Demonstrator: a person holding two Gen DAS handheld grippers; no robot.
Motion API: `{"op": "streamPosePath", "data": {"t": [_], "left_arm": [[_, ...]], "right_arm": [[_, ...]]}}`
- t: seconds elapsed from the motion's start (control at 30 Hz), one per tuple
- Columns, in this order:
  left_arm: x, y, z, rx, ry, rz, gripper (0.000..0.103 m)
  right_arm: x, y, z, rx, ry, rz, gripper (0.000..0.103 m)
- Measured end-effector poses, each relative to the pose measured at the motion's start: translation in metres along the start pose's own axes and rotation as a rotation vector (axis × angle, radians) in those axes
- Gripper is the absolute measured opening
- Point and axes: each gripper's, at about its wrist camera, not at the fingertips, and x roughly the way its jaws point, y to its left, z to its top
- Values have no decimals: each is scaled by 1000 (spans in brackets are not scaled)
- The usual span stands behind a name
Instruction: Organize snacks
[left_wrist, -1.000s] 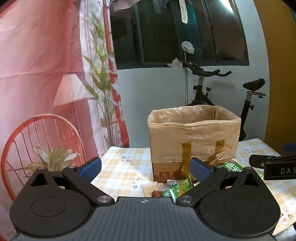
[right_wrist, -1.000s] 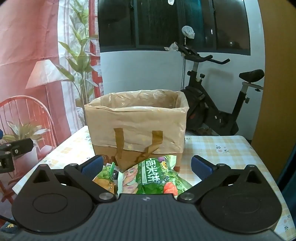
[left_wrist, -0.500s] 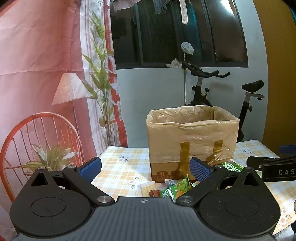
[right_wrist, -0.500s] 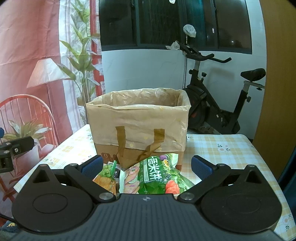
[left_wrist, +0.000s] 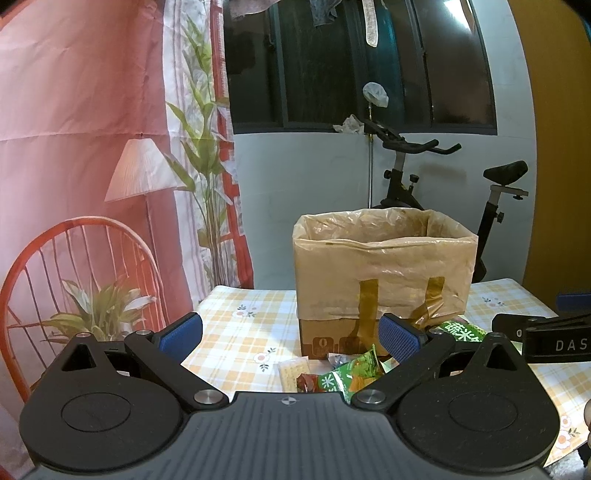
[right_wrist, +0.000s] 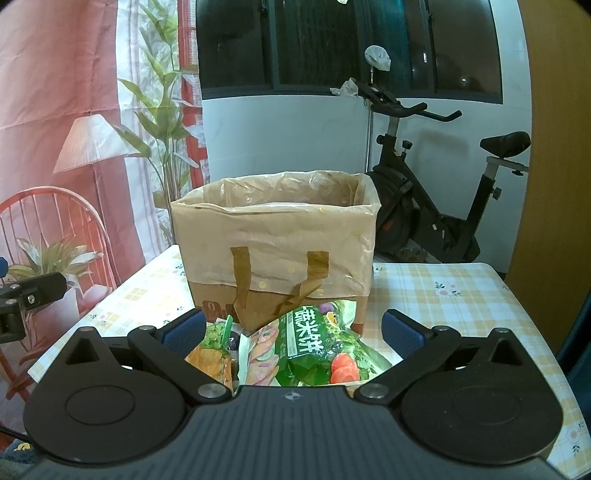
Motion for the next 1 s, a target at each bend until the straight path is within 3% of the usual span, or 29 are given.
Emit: {"op": "streamPosePath", "data": {"t": [1.0], "left_arm": [[-1,0,-3,-16,1,-14,102]], "right_arm": [[0,0,0,0,3,-1,103]]}}
